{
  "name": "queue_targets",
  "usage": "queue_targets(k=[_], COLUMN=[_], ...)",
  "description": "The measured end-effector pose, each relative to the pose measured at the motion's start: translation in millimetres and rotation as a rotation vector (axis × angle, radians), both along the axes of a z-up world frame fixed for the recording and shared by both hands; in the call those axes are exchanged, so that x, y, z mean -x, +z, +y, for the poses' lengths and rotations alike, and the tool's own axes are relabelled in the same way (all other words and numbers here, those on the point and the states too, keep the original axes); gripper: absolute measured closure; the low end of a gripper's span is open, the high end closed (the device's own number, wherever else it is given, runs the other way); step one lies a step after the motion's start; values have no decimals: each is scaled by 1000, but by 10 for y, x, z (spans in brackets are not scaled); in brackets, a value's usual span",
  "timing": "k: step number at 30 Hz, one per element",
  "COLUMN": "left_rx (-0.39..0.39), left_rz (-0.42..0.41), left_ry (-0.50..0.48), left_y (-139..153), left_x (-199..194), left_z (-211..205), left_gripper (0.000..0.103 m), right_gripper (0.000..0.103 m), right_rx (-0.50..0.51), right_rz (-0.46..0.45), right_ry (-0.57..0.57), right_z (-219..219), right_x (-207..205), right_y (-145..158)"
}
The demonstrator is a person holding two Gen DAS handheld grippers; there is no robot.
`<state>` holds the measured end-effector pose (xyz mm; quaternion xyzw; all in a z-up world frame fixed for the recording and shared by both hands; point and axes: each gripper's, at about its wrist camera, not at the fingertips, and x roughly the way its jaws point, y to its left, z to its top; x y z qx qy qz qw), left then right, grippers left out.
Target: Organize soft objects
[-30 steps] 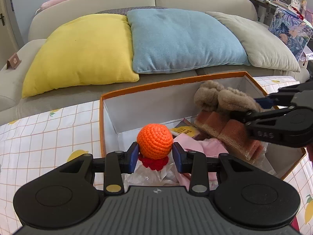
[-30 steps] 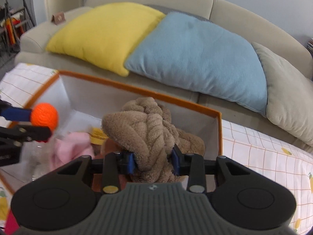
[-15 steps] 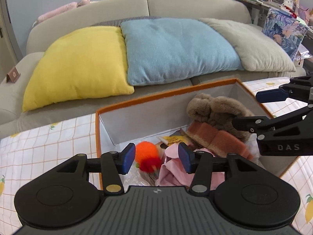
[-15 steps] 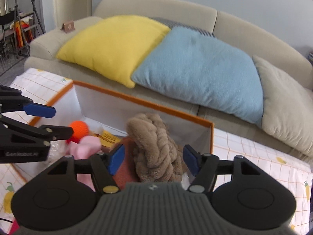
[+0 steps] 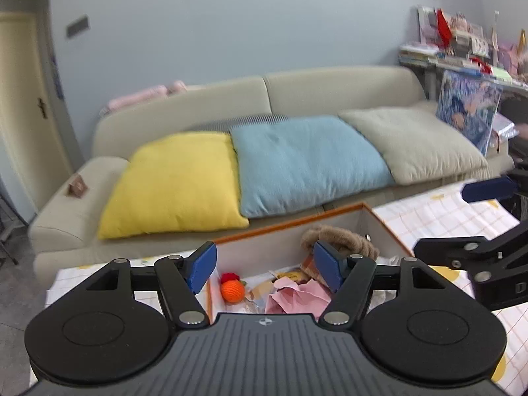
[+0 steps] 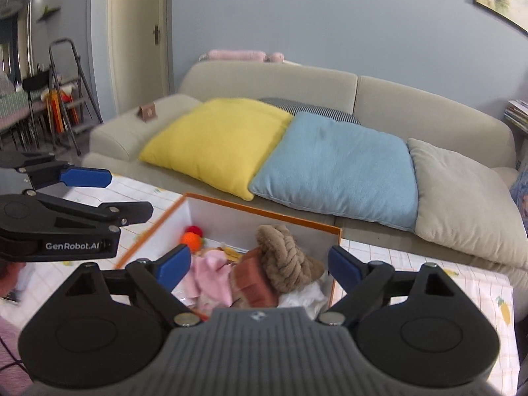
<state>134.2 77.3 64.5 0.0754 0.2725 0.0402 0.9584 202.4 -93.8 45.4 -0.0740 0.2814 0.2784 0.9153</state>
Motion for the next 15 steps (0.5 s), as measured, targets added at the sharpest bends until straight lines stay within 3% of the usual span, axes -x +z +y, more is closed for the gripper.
queue_targets(k=[7, 10, 13, 15], left_rx=[-62, -94, -72, -35], left_rz=[-88, -73, -69, -60], left_ry=[3, 11, 46, 70], left_y=[24, -68, -166, -239], left_x=[599, 762, 889, 964], left_z=[-338, -478, -562, -589], left_gripper=[13, 13, 12, 6], right_gripper=[4, 3, 3, 3], right_rx=[-77, -103, -114, -126], right_rz=[-59, -77, -70, -63], right_ry=[-50, -90, -145, -189], right_z=[-381, -522, -631, -704], right_x=[698, 986, 1208, 1323], right_y=[146, 91, -23, -122])
